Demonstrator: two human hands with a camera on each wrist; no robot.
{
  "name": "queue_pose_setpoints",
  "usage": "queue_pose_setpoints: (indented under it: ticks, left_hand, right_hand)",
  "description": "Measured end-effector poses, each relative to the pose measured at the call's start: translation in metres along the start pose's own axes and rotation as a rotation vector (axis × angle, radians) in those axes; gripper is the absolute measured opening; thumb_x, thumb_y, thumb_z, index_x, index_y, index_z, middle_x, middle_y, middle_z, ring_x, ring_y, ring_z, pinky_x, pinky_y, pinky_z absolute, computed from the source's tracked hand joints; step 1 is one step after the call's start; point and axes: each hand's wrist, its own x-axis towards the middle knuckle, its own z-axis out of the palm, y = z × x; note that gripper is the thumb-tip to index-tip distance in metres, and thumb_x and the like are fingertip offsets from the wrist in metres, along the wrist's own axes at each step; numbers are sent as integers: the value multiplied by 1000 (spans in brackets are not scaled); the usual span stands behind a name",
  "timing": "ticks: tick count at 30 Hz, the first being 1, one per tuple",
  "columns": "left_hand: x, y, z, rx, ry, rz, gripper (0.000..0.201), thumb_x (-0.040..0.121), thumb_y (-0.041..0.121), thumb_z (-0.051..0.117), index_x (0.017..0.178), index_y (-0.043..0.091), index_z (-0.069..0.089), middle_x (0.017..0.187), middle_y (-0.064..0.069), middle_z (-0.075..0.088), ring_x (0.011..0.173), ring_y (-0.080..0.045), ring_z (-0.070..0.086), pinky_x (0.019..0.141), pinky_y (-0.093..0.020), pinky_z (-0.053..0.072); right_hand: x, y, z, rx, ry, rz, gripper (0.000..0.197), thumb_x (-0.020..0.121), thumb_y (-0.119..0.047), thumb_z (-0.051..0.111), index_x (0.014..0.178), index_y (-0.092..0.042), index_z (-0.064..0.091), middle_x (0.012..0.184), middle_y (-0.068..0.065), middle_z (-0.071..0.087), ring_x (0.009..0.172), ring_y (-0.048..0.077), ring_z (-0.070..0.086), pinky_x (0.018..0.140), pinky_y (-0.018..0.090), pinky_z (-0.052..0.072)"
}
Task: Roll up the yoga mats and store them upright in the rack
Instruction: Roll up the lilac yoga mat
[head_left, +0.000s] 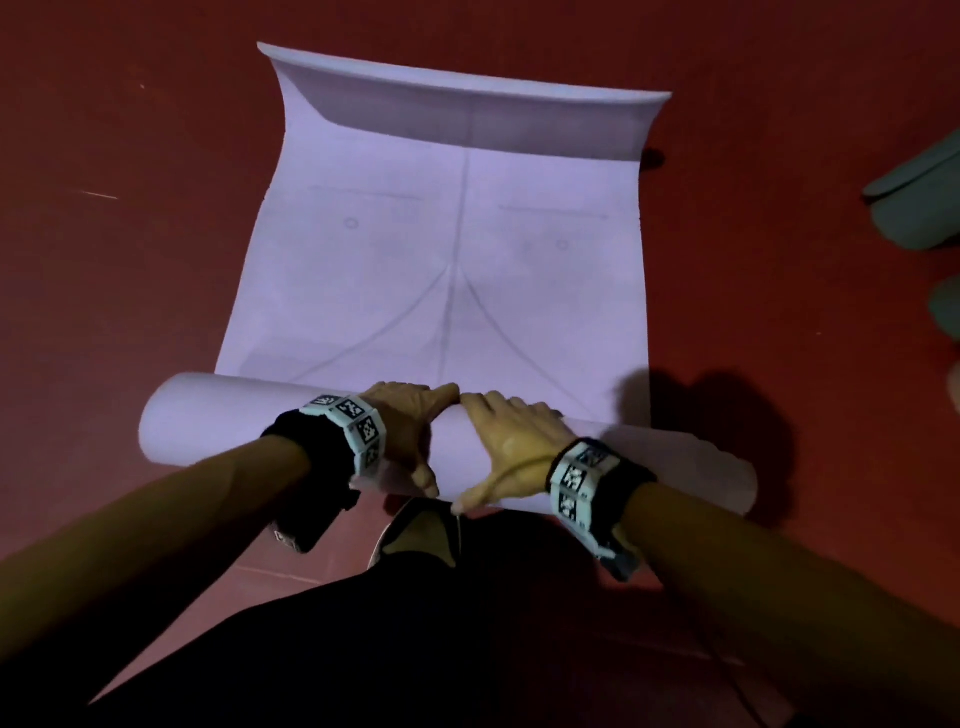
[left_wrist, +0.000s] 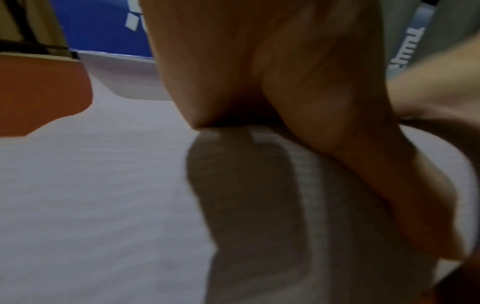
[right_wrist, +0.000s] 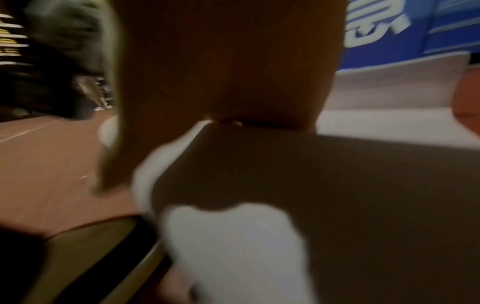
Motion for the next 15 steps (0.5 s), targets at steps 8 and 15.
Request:
queue_pose_setpoints:
  ticks: [8, 15]
  left_hand:
    - [-7, 0, 12, 297, 190, 99, 133, 36, 84, 74, 143, 26, 22, 120, 0, 51, 109, -26, 52, 94, -45, 41]
    - [7, 4, -11, 190, 114, 25, 108, 44, 63, 85, 132, 29, 32, 117, -1, 56, 109, -28, 56, 91, -44, 41]
  right_hand:
    - [19, 7, -17, 67, -61, 10, 99, 49, -71, 82, 122, -23, 35, 111, 0, 55, 102, 27, 57, 81, 43, 47]
    - [20, 4, -19, -2, -39, 66, 115, 53, -74, 79, 142, -21, 30, 129, 5, 50, 116, 32, 54, 95, 53, 41]
